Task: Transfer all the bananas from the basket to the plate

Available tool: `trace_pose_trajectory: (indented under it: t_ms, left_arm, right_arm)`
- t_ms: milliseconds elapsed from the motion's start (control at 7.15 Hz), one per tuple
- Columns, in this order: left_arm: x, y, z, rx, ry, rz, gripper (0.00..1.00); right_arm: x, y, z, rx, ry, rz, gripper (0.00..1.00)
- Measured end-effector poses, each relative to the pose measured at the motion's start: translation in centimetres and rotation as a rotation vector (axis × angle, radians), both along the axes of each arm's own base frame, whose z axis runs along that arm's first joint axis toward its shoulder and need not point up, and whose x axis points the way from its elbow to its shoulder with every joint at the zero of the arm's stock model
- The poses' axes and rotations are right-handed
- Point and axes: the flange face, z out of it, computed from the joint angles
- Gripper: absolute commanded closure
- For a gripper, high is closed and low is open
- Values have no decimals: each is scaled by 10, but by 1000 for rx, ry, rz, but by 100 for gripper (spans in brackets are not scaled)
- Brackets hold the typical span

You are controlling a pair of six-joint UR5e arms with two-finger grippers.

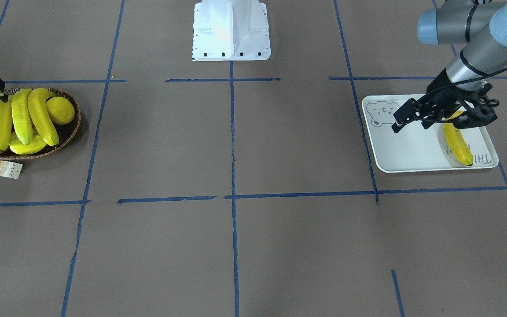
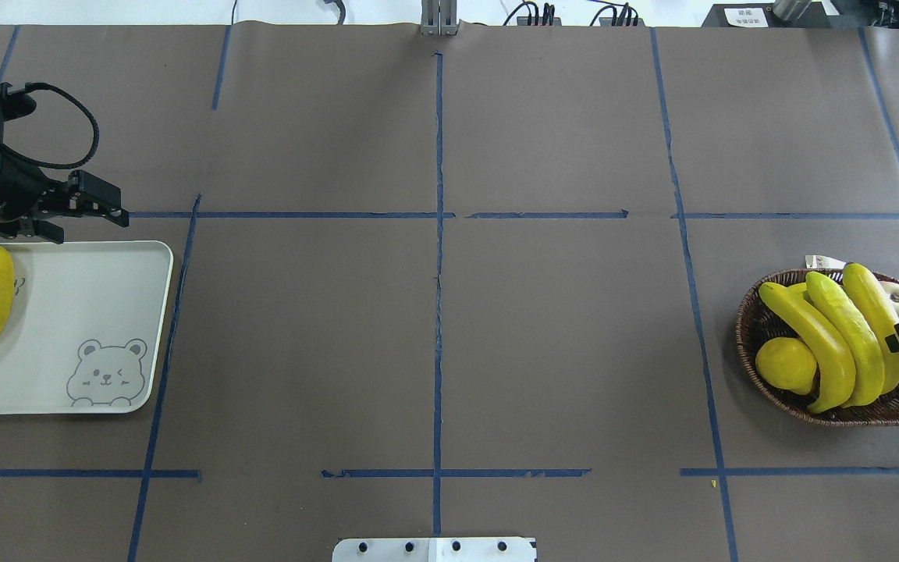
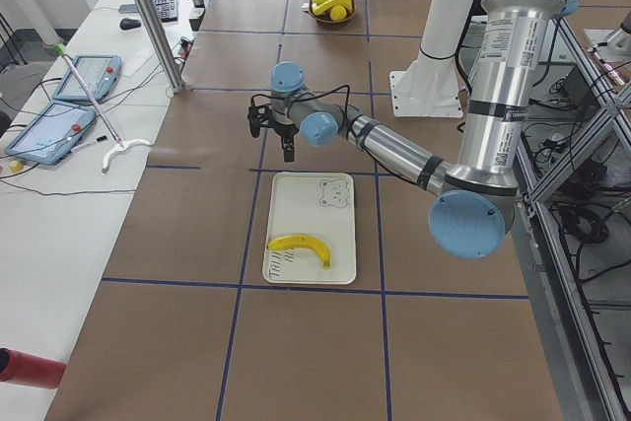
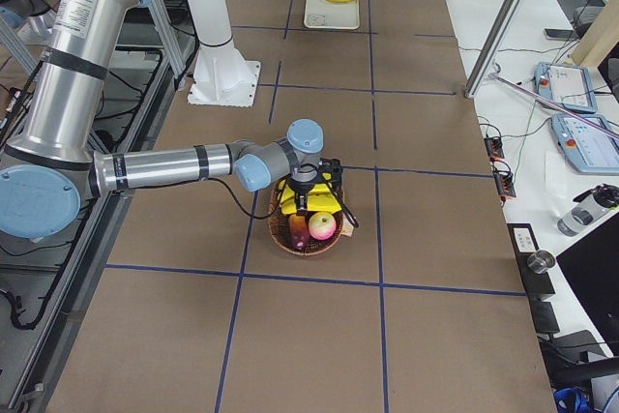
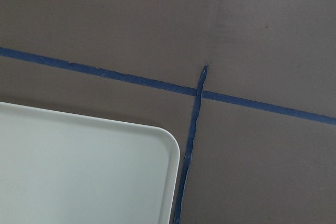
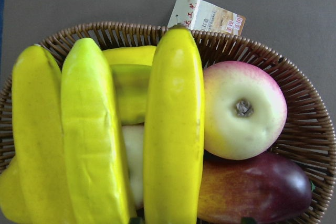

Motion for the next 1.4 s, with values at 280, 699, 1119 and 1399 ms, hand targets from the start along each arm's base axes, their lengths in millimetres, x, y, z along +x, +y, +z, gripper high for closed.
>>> trace_pose_trajectory:
  t_ms: [280, 699, 1119, 1399]
  left_arm:
    - [1, 0, 0, 0, 0, 1, 1]
    - [2, 1, 1, -1, -3, 2, 1]
    - [2, 0, 3, 3, -11, -5, 1]
    - [2, 0, 3, 3, -12, -6, 1]
  right_arm:
    - [-2, -2, 3, -5, -3, -6, 31]
    - [-9, -14, 8, -8, -3, -4, 31]
    - [-12, -16, 8, -14, -2, -3, 31]
    - [-14, -15, 9, -17, -3, -8, 31]
